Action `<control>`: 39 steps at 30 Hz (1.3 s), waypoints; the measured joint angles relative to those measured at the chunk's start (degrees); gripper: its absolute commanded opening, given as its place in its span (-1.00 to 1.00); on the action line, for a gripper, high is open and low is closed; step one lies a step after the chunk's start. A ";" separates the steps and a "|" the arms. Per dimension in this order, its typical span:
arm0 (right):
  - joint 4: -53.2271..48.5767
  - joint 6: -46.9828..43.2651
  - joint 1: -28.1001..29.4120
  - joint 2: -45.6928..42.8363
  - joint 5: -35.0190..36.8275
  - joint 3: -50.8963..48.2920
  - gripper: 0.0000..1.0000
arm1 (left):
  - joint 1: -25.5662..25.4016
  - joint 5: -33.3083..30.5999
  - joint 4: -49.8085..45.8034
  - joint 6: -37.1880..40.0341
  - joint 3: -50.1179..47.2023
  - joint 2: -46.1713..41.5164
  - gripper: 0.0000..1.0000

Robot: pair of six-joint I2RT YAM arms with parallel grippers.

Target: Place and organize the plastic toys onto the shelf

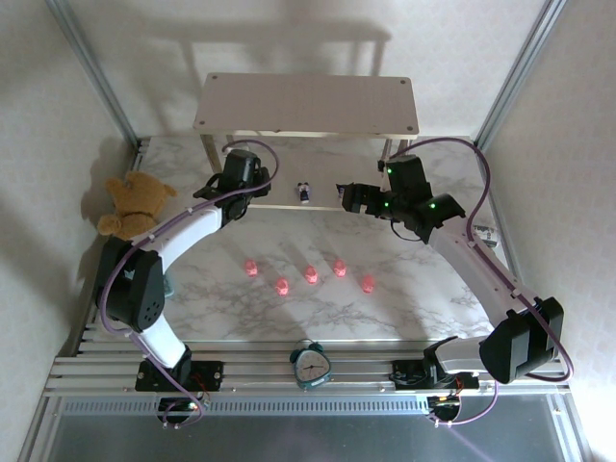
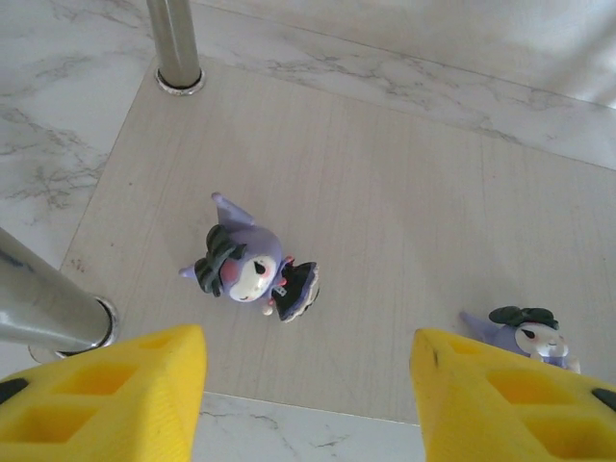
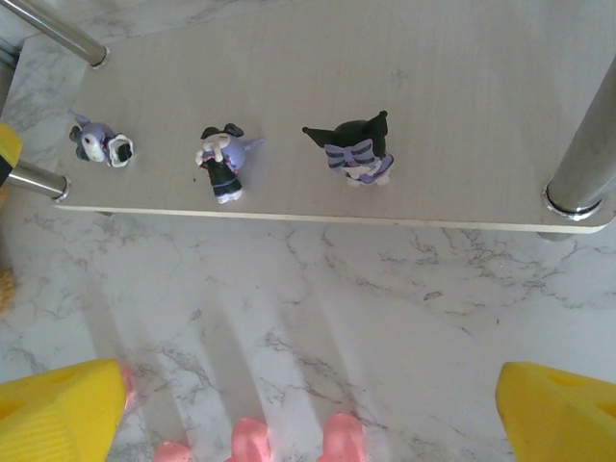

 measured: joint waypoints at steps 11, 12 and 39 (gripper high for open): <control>0.44 -0.22 -0.04 -0.31 -1.05 -0.39 0.98 | 1.38 0.48 -0.81 -8.44 3.10 7.76 0.22; 0.44 -0.26 -0.04 -0.26 -1.22 -0.39 0.98 | 1.38 0.46 -0.83 -9.33 3.48 8.17 0.23; 3.30 -1.73 -1.18 1.01 -4.37 -0.39 0.98 | 1.99 3.30 -0.68 -26.40 8.72 12.66 0.32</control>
